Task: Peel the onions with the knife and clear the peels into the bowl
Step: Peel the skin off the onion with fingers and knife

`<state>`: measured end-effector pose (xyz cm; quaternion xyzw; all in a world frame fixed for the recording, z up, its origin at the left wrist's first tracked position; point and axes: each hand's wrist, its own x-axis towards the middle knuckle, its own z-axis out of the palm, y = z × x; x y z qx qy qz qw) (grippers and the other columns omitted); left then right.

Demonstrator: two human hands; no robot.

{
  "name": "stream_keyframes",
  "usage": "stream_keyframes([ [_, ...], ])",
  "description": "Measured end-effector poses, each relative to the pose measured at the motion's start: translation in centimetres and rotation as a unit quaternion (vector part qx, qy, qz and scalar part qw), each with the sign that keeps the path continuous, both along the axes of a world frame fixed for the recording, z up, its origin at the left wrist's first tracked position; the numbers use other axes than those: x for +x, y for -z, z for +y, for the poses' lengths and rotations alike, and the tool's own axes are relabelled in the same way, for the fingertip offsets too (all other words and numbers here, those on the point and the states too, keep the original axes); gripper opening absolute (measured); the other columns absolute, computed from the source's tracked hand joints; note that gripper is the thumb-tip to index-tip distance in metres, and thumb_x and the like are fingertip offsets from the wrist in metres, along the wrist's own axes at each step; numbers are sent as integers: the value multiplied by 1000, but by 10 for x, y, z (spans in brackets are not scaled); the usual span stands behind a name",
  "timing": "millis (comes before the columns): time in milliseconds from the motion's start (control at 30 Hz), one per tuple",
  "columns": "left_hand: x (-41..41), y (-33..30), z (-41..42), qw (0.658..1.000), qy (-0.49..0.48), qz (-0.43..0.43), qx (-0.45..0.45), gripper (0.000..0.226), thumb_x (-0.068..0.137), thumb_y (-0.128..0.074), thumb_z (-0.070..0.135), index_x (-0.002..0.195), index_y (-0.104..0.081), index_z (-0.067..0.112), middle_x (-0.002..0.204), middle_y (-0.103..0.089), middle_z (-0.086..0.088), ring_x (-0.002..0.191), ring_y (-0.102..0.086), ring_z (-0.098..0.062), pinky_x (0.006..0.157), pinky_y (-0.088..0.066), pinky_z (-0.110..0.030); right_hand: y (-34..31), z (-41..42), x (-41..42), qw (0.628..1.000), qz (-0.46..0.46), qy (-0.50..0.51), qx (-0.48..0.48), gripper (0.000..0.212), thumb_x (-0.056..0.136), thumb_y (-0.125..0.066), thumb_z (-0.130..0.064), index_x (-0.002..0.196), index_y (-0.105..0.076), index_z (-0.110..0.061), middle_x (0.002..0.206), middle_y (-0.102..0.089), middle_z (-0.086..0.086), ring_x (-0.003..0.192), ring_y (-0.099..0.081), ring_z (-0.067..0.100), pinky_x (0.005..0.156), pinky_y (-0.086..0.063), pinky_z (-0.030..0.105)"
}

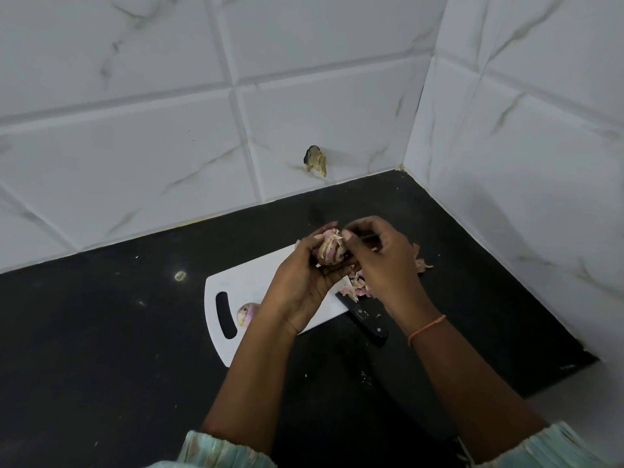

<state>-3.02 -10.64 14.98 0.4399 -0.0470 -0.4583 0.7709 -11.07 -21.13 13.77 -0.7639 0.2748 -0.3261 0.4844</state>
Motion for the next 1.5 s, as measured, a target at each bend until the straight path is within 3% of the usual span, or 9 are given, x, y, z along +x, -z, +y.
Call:
stream_keyframes([
  [267, -1, 0, -1, 1000, 20, -21, 10, 33, 104, -40, 20, 119, -66, 6, 103, -72, -16, 81, -72, -24, 66, -58, -27, -4, -3, 1, 1000, -13, 6, -6, 7, 97, -57, -15, 95, -62, -18, 86, -63, -12, 79, -59, -10, 68, -46, 5],
  [400, 0, 3, -3, 999, 22, -29, 12, 32, 105, -40, 21, 110, -68, 8, 97, -73, -13, 78, -71, -21, 64, -57, -26, -8, -3, -1, 998, -23, -43, 50, 16, 95, -58, -36, 96, -66, -22, 91, -68, -7, 84, -64, -2, 71, -49, 9],
  [567, -2, 3, -5, 999, 30, -40, 5, 36, 106, -37, 23, 122, -65, 6, 109, -71, -16, 84, -71, -20, 68, -57, -27, 0, -4, 0, 997, -1, -22, -70, 9, 88, -72, -22, 95, -68, -18, 93, -66, -8, 88, -61, 2, 74, -47, 9],
  [700, -1, 5, -5, 998, 24, -59, 18, 32, 105, -39, 20, 117, -65, 6, 99, -69, -15, 72, -69, -18, 59, -54, -24, -2, -10, -1, 993, 14, -42, -113, 4, 87, -72, -15, 89, -71, -12, 87, -64, -6, 82, -61, 4, 71, -47, 9],
  [800, 1, 7, -6, 995, 29, -83, 36, 33, 105, -39, 20, 122, -64, 5, 90, -69, -9, 68, -65, -15, 58, -52, -25, -5, -14, -1, 990, 25, -55, -129, 3, 86, -73, -12, 88, -71, -11, 85, -64, -7, 82, -60, 3, 70, -47, 9],
  [933, 0, 7, -7, 990, 51, -121, 48, 31, 105, -38, 21, 111, -67, 12, 76, -68, -1, 65, -59, -12, 60, -47, -25, -8, -15, 0, 984, 19, -59, -165, 5, 87, -71, -10, 91, -70, -9, 87, -65, -5, 86, -60, 3, 71, -46, 6],
  [1167, -3, 5, -6, 992, 65, -102, 36, 34, 105, -35, 21, 113, -66, 11, 77, -68, -1, 61, -60, -10, 59, -47, -23, 4, -15, 2, 975, 54, -65, -204, 6, 93, -61, -8, 98, -61, -7, 95, -55, -2, 83, -54, 4, 74, -44, 6],
  [1400, 5, 11, -9, 999, 34, -22, 13, 38, 104, -32, 24, 124, -62, 10, 97, -66, -11, 68, -55, -18, 57, -46, -25, 20, -40, -5, 987, 37, 80, -134, 14, 85, -72, -8, 89, -61, -14, 86, -64, -2, 80, -62, 7, 72, -53, 20],
  [1500, 3, 11, -11, 1000, 24, -9, 12, 37, 105, -35, 24, 125, -62, 9, 100, -69, -12, 73, -59, -21, 59, -52, -25, 19, -48, -8, 983, 87, 75, -143, 20, 92, -60, 0, 107, -68, -10, 110, -69, 5, 98, -62, 7, 90, -56, 29],
])
